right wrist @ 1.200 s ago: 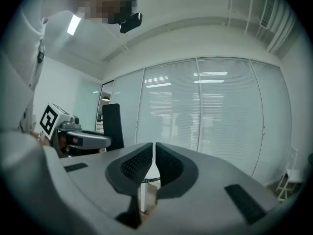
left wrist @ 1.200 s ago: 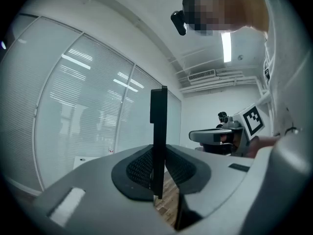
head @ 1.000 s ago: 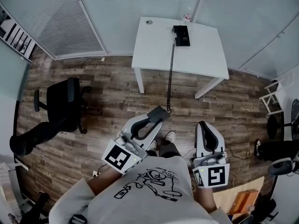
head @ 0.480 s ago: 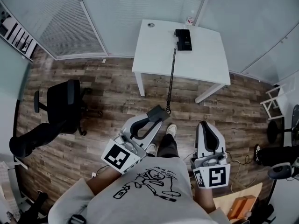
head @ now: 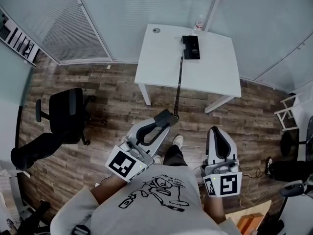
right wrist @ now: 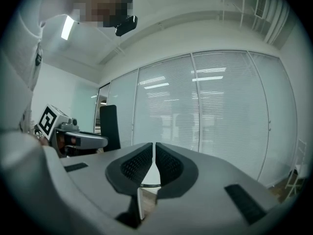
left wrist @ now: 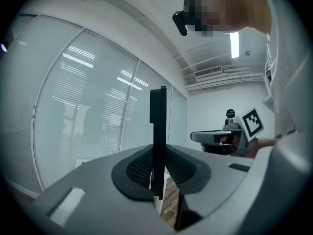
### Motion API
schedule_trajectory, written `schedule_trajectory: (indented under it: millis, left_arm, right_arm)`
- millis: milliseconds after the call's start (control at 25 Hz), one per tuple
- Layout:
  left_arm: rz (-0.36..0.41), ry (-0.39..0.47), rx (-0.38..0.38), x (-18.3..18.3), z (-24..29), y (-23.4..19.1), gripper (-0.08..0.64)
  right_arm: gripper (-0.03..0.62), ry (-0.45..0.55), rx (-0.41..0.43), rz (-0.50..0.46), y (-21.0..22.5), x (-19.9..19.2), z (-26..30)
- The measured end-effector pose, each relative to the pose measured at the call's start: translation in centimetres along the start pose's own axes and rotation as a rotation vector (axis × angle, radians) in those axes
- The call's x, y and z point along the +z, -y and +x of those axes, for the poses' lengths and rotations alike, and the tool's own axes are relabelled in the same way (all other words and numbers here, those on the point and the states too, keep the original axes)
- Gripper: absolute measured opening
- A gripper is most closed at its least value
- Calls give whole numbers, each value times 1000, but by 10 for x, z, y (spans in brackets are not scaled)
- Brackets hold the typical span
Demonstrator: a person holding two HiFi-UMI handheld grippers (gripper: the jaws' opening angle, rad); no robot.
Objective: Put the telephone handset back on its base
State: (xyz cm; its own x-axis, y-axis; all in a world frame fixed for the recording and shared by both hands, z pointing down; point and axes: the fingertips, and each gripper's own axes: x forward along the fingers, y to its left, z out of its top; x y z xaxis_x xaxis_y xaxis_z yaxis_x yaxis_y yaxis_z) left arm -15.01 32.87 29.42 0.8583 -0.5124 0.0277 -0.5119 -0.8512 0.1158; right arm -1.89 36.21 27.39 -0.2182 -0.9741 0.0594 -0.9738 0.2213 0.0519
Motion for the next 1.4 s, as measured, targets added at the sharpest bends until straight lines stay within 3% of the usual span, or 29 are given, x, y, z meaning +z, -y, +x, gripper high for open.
schedule_trajectory:
  millis: [960, 1400]
  left_arm:
    - [19, -28, 5, 7, 193, -7, 67]
    - [-5, -38, 42, 4, 248, -10, 67]
  right_arm:
    - [17, 17, 5, 26, 185, -5, 70]
    - [17, 18, 22, 43, 239, -14, 87]
